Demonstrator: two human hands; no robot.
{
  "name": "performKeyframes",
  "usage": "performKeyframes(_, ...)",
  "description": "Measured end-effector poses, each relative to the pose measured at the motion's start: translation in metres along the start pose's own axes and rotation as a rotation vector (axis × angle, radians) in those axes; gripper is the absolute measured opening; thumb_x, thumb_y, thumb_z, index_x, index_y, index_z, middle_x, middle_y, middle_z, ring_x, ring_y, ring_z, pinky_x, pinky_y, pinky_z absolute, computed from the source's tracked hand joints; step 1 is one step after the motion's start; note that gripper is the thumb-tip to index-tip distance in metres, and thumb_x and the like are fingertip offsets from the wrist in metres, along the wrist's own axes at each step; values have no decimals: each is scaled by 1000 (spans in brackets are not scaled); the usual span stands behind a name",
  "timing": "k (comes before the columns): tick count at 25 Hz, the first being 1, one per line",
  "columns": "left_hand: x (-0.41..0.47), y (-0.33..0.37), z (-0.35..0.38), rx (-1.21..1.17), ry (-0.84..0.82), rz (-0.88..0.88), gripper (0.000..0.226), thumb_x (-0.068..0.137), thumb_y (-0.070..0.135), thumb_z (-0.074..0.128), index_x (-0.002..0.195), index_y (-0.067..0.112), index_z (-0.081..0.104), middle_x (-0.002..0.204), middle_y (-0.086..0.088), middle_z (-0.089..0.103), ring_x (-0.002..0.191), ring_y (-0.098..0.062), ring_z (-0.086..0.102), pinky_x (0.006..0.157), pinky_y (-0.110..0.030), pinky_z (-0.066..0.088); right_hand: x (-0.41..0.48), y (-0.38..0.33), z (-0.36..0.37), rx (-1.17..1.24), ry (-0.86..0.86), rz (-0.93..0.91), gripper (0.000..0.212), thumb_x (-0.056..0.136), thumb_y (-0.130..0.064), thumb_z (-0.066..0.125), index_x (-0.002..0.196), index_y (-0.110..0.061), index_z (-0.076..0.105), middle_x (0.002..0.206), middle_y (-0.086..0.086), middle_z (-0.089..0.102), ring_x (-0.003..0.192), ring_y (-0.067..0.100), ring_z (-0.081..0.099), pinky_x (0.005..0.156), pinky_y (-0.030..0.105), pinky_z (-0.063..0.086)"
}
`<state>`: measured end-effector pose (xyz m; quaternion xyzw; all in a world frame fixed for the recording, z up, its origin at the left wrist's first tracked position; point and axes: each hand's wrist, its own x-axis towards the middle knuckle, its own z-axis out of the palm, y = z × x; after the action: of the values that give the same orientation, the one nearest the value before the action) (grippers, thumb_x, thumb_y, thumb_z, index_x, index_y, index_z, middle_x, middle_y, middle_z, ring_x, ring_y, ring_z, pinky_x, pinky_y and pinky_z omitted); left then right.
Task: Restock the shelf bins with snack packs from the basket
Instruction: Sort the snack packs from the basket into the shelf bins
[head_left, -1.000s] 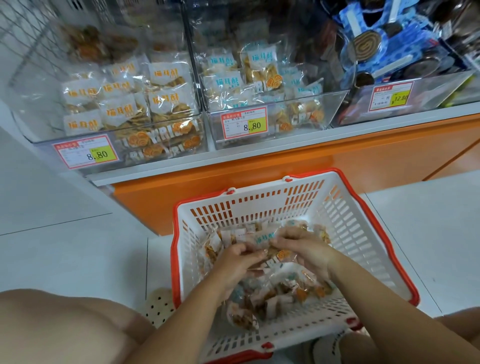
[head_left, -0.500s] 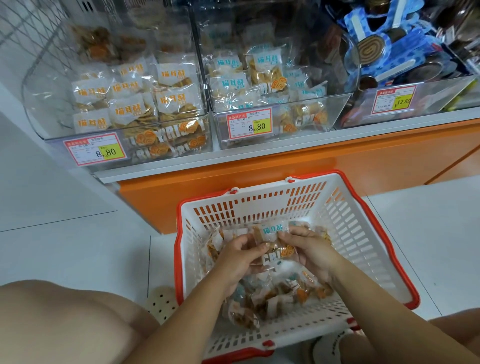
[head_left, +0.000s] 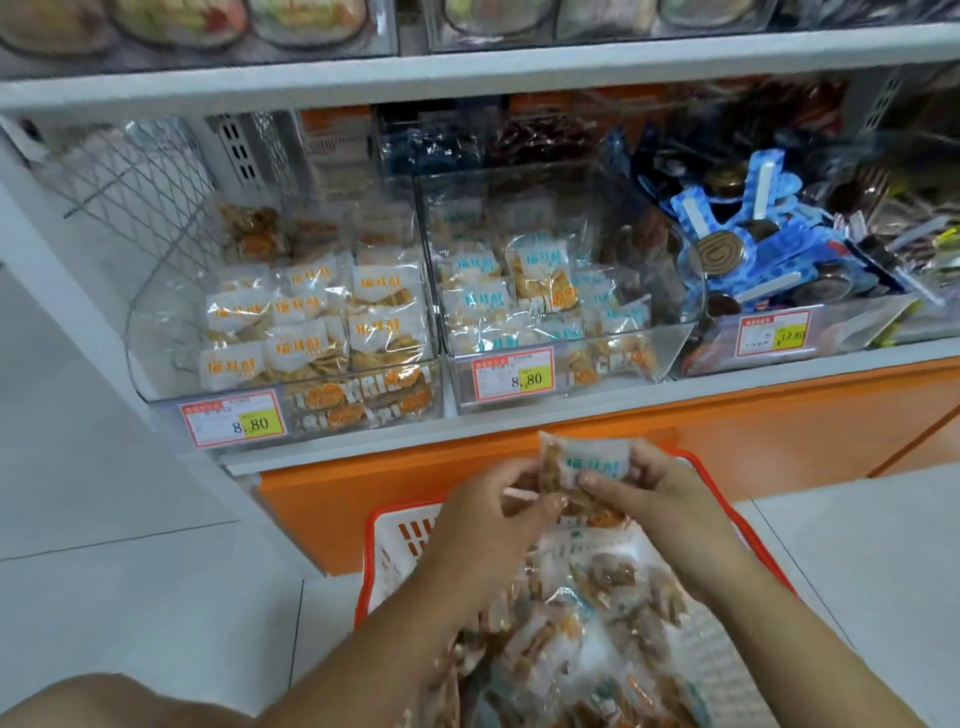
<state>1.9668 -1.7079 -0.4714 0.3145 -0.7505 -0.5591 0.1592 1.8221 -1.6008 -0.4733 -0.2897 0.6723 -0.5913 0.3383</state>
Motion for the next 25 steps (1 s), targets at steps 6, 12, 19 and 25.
performKeyframes(6,42,70,-81,730,492,422,55,95,44,52,147,32,37,143,15,43,131,-3,35,109,-23,23,88,-106,-23,-308,212,-368,16,86,-27,72,95,-23,60,91,4,68,87,23,65,74,38,54)
performKeyframes(12,74,53,-101,890,385,271,73,97,56,32,156,25,2,162,11,9,148,-11,2,115,-27,-2,181,-108,-8,-512,73,-22,33,83,-28,75,108,-12,60,97,2,70,88,18,68,84,42,56)
performKeyframes(19,76,49,-103,809,351,314,72,97,53,36,156,26,5,160,12,17,145,-7,6,118,-30,9,180,-106,17,-881,282,-174,68,76,-35,81,125,-9,43,124,13,52,109,32,56,88,40,47)
performKeyframes(25,60,43,-87,794,618,499,59,97,44,48,149,19,35,149,4,41,139,-15,26,116,-30,14,148,-108,1,-810,464,-459,35,94,-40,57,121,-19,55,117,5,50,103,19,51,89,35,47)
